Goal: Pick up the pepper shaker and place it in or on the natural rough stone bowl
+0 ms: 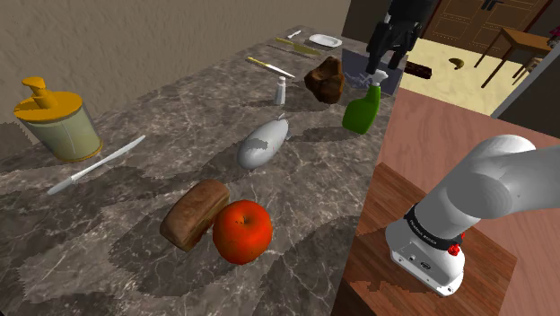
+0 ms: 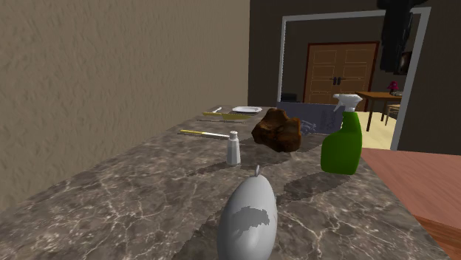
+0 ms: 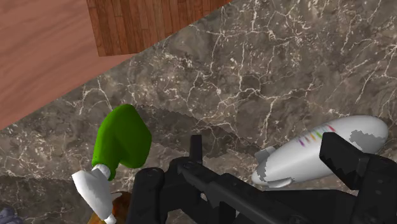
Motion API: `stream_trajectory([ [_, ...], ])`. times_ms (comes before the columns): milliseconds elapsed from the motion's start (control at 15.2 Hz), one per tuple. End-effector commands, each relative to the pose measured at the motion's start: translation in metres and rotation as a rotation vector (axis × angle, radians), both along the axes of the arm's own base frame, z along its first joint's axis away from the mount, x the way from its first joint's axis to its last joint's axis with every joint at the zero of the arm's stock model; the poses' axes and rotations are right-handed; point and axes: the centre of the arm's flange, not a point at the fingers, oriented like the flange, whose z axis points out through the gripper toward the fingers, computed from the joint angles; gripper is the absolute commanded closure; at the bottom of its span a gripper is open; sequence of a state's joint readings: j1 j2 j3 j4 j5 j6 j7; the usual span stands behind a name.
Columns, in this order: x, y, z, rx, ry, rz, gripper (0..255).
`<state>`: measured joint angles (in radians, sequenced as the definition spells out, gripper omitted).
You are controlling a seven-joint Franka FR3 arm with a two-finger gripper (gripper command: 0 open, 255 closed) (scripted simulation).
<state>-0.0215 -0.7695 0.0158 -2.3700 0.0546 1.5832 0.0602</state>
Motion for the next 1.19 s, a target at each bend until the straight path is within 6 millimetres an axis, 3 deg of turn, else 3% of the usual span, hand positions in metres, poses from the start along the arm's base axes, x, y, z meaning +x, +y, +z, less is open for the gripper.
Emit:
stream_trajectory([
  [0,0.0,0.0,0.0,0.0,0.0,0.0,0],
  [1122,0.186,-0.007,-0.101,-0.07,-0.086,0.026,0],
])
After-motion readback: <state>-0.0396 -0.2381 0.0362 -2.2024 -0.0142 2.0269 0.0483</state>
